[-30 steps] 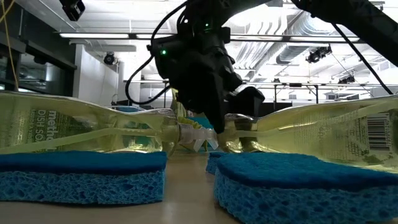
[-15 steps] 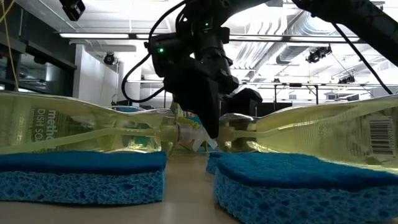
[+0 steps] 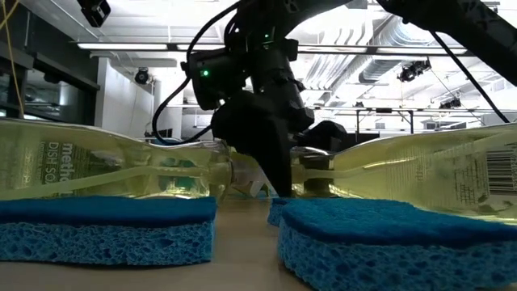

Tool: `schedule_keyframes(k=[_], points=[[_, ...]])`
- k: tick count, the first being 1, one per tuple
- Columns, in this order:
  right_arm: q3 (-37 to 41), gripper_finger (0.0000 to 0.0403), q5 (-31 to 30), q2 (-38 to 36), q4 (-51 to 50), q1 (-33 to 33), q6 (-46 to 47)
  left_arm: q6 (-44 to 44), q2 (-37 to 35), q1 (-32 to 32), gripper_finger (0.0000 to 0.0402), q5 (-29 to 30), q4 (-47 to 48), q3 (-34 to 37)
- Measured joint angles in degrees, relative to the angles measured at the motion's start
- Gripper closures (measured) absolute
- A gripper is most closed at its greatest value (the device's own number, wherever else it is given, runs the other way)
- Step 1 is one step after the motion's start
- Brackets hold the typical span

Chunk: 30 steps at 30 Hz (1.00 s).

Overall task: Pick & Place Kitchen Sink Supplies
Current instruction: Put the yellow soap dispenser into the blue bin

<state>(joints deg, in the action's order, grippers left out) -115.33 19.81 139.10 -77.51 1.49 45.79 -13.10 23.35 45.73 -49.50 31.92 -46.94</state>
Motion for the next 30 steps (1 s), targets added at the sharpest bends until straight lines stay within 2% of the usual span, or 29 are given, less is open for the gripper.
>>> schedule_keyframes(k=[14, 20, 26, 30], points=[[0.0, 0.0121, -1.1, 0.0, -0.3, -1.1, 0.3, 0.0, 0.0, 0.0, 0.0213, 0.0, 0.0, 0.0], [0.0, 0.0111, 1.3, 0.0, -1.3, -1.0, 0.6, 0.0, 0.0, 0.0, 0.0213, 0.0, 0.0, 0.0], [0.0, 0.0093, 7.1, 0.0, -2.3, -1.0, 0.7, 0.0, 0.0, 0.0, 0.0213, 0.0, 0.0, 0.0], [0.0, 0.0091, 7.8, 0.0, -2.4, -1.4, 0.7, 0.0, 0.0, 0.0, 0.0213, 0.0, 0.0, 0.0]])
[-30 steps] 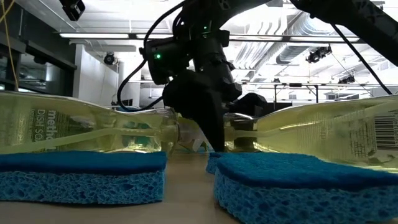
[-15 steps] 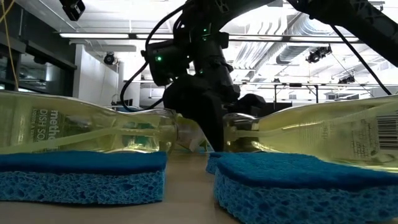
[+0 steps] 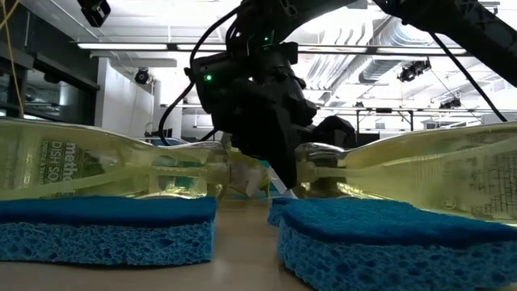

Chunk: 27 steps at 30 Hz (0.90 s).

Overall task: Pick & Place Kitchen Sink Supplies
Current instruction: Put the yellow soap dispenser into the blue bin

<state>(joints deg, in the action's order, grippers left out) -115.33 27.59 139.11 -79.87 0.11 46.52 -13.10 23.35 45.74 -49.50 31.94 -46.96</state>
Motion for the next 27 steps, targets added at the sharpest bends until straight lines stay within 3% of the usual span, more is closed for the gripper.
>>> schedule_keyframes(k=[17, 27], points=[[0.0, 0.0088, 1.4, 0.0, -0.5, -0.5, -2.7, 1.1, 0.0, 0.0, 0.0213, 0.0, 1.5, 0.0], [0.0, 0.0049, 3.9, 0.0, -0.7, -0.6, -4.2, 0.9, 0.0, 0.0, 0.0213, 0.0, 1.4, 0.0]])
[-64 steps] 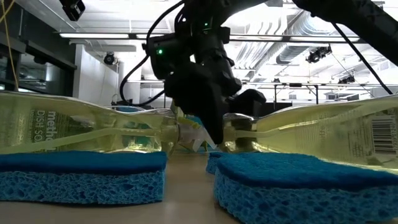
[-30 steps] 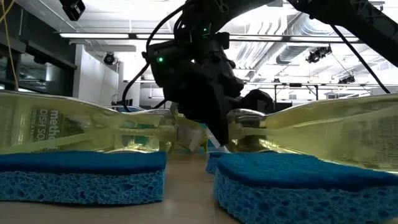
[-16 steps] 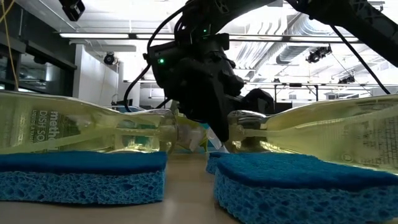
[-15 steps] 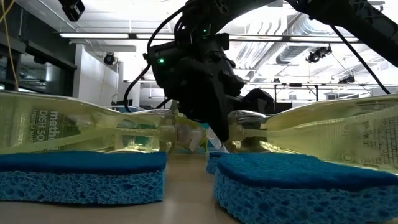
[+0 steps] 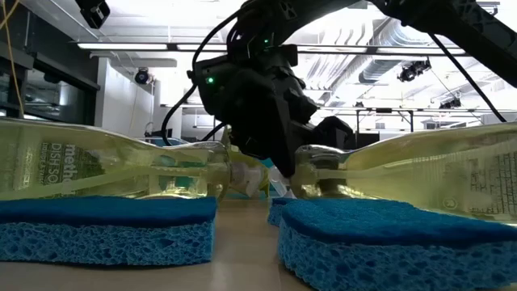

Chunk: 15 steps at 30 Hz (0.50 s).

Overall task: Pick & Place Kitchen Sink Supplies
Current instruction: Put the yellow soap dispenser into the blue bin

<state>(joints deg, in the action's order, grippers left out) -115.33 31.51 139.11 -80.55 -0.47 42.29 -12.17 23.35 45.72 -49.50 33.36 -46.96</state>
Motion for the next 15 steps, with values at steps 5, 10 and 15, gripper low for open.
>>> schedule_keyframes(k=[5, 10, 15], points=[[0.0, 0.0043, 0.7, 0.0, -1.7, 0.3, 0.6, 0.0, 0.0, 0.0, 0.0213, 0.0, 0.2, 0.0], [0.0, 0.0043, -0.8, 0.0, -1.5, 0.6, 1.6, 0.3, 0.0, 0.0, 0.0213, 0.0, 0.2, 0.0], [0.0, 0.0043, -1.8, 0.0, -0.8, 0.7, 2.7, 0.3, 0.0, 0.0, 0.0213, 0.0, 0.2, 0.0]])
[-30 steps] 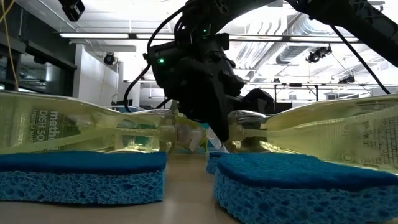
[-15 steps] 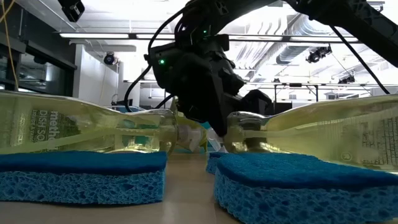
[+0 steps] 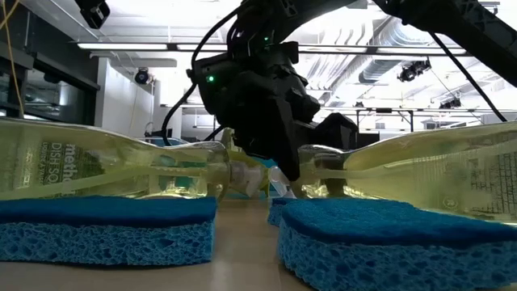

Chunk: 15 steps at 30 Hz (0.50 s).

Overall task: Pick & Place Kitchen Sink Supplies
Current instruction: Put the yellow soap dispenser into the blue bin

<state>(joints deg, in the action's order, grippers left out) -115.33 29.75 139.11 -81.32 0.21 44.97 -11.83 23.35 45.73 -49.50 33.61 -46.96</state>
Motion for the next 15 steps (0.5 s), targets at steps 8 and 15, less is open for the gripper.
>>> schedule_keyframes(k=[8, 15], points=[[0.0, 0.0044, -0.6, 0.3, 0.8, 1.2, 0.5, 0.0, 0.0, 0.0, 0.0213, 0.0, 0.0, 0.0], [0.0, 0.0052, -2.7, 0.3, 0.9, 1.6, 1.3, 0.0, 0.0, 0.0, 0.0213, 0.0, 0.0, 0.0]])
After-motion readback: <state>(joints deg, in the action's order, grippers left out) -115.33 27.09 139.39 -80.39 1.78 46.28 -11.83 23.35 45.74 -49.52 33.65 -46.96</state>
